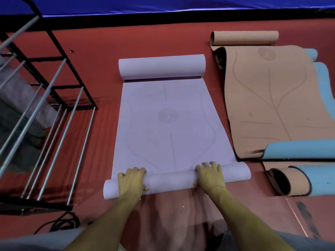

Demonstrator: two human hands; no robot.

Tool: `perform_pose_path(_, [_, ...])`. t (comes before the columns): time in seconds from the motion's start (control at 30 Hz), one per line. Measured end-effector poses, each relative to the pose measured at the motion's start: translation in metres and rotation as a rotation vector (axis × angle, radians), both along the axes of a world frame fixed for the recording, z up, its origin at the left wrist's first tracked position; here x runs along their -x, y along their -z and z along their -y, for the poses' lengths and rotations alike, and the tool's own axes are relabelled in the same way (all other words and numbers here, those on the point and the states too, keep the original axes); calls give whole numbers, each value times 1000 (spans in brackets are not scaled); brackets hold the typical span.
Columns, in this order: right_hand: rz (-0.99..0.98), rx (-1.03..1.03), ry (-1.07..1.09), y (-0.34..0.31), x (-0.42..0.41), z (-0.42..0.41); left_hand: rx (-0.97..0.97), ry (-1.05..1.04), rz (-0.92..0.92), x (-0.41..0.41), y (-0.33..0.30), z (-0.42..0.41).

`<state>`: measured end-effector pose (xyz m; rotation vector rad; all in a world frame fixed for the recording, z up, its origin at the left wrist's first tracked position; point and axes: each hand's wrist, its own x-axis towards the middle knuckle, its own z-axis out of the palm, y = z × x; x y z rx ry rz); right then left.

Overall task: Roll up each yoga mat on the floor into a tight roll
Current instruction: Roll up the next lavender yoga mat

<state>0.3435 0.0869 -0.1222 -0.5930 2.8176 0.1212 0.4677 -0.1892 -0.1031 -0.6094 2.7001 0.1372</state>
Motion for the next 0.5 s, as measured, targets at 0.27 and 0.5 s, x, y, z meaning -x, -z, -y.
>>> perform_pose_path(0.27, [98, 105, -20, -12, 5, -2, -173, -42, -55, 17, 0, 12])
perform_pose_path(0.5, [19, 68, 42, -9, 2, 4, -161, 24, 2, 17, -2, 10])
